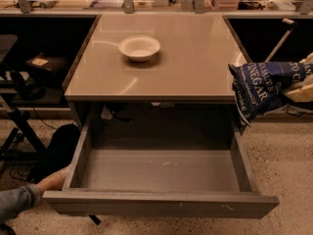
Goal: Place blue chip bag into top drawer
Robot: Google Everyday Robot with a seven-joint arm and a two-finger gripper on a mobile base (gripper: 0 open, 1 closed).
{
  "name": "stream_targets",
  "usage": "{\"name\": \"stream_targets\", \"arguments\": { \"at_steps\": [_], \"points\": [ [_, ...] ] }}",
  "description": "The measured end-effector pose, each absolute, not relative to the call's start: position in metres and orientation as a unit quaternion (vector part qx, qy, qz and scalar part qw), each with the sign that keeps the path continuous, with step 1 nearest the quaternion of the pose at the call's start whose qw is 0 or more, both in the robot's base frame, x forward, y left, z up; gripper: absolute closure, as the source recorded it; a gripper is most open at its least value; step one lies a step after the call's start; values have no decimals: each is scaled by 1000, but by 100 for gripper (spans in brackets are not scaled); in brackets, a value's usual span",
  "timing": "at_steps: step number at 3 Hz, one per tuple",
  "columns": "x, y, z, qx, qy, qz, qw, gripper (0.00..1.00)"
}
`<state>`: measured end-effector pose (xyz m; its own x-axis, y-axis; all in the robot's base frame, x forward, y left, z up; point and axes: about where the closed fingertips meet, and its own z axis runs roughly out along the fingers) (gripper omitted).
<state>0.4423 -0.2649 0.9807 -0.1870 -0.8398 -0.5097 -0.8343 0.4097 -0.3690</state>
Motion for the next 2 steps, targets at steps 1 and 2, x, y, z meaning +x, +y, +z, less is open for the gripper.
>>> {"name": "stream_targets", "arguments": {
  "at_steps": [1,2],
  "points": [
    [441,-264,980,-544,770,-4,334,100],
    [436,-250,954,-548,764,6,341,100]
  ]
}}
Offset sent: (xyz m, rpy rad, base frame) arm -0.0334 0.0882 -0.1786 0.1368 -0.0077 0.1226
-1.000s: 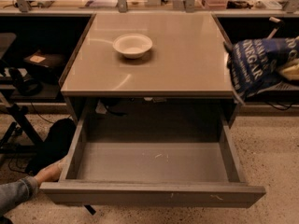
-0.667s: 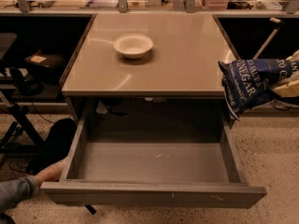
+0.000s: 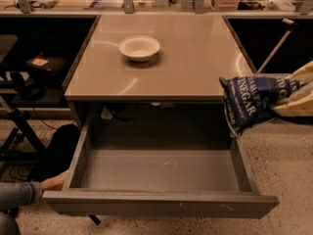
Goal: Place blue chip bag into top drawer
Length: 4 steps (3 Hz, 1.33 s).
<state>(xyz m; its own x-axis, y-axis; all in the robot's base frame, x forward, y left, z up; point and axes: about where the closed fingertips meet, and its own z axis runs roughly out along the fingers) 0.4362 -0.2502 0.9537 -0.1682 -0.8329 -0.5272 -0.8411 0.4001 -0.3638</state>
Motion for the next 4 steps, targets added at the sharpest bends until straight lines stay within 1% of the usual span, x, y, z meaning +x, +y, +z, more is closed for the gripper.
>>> {"name": "stream_targets", "arguments": {
  "at_steps": [1,2,3,4],
  "points": [
    [439,-211,881,-557,739,55,375,100],
    [462,-167,786,-563,723,108,386,100],
    [512,-136,716,-562,724,127,379,100],
    [521,-101,705,-579,711,146,372,100]
  ]
}}
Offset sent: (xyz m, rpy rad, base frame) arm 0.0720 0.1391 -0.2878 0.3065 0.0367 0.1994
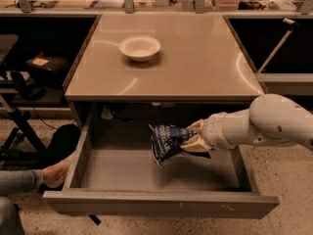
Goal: Place blue chip bag into top drawer
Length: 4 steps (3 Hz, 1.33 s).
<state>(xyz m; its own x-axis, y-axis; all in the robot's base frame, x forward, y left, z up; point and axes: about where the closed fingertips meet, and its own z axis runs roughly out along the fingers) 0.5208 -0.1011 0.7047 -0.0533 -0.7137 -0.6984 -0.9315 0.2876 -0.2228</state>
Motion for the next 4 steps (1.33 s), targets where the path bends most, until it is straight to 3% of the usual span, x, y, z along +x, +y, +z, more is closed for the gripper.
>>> {"name": "stream_targets", "arguments": {
  "at_steps": [3,4],
  "points": [
    [524,-115,636,-578,730,132,339,100],
    [523,-115,628,-576,733,138,336,81]
  ]
}}
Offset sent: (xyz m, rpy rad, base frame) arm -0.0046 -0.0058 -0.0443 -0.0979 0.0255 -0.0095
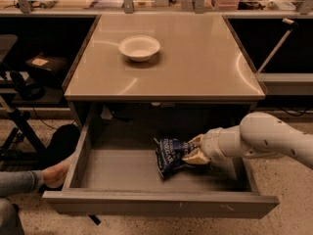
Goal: Place blue chip bag into top drawer
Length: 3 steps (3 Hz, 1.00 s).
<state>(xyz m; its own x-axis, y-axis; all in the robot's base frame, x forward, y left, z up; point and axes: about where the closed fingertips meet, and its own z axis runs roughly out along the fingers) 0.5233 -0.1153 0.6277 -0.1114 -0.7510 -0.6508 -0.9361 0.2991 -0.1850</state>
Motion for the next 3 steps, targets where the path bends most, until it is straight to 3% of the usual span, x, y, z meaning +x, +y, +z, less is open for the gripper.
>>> {"name": "stream_targets", "arguments": {
  "at_steps": [3],
  "points": [
    [523,-115,628,-576,733,138,336,12]
  ]
}}
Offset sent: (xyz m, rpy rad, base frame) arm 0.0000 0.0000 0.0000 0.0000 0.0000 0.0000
